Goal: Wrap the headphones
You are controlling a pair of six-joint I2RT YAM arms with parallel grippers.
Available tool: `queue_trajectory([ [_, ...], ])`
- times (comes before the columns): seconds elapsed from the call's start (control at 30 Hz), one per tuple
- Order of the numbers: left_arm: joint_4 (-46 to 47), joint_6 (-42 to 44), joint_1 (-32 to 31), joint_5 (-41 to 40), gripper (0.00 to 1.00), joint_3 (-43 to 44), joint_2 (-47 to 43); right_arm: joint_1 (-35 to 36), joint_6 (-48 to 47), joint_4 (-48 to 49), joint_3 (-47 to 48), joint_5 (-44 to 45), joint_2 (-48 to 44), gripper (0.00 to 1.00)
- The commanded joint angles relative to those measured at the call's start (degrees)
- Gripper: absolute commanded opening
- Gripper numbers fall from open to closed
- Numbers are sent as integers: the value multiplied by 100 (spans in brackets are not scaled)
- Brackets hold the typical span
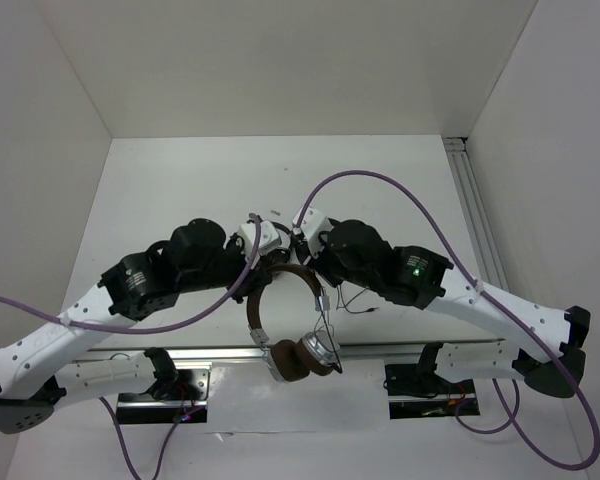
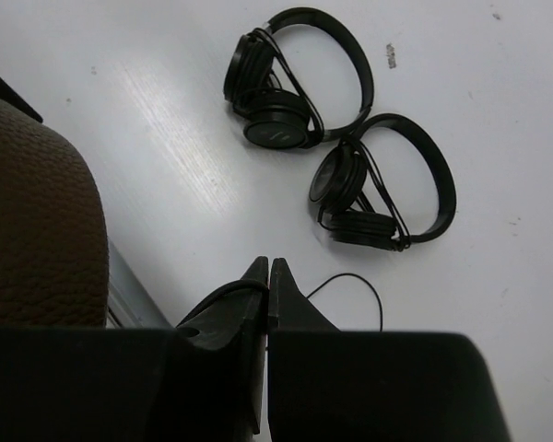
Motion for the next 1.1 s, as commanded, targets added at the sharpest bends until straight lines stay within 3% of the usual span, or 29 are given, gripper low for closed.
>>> queue_trajectory([
  [0.0, 589, 51, -34, 720, 0, 48, -182, 10, 13, 52, -44, -184, 57, 0],
  [0.13, 650, 51, -34, 834, 0, 48, -323, 10, 13, 52, -44, -308, 110, 0],
  [0.3, 825, -107, -34, 247, 0, 48, -550, -51, 13, 280, -220, -482, -91, 0],
  [0.5, 1440, -599, 19, -351, 0, -119, -1061, -324, -40, 1280, -806, -1623, -627, 0],
  [0.6, 1573, -924, 19, -519, 0, -119, -1211, -324, 39, 1948, -1167, -1784, -821, 0],
  [0.63, 1712, -1021, 19, -598, 0, -119, -1263, -324, 39, 2107, -1247, -1845, -822, 1],
  [0.67, 1766, -1074, 19, -599, 0, -119, -1316, -324, 109, 2430, -1326, -1846, -822, 9],
  [0.9, 2030, -1741, 19, -1090, 0, -119, -1562, -500, 232, 3739, -1810, -2170, -593, 8],
  [1.07, 2083, -2251, 19, -1687, 0, -66, -1703, -816, 443, 4796, -2250, -2398, -392, 22],
])
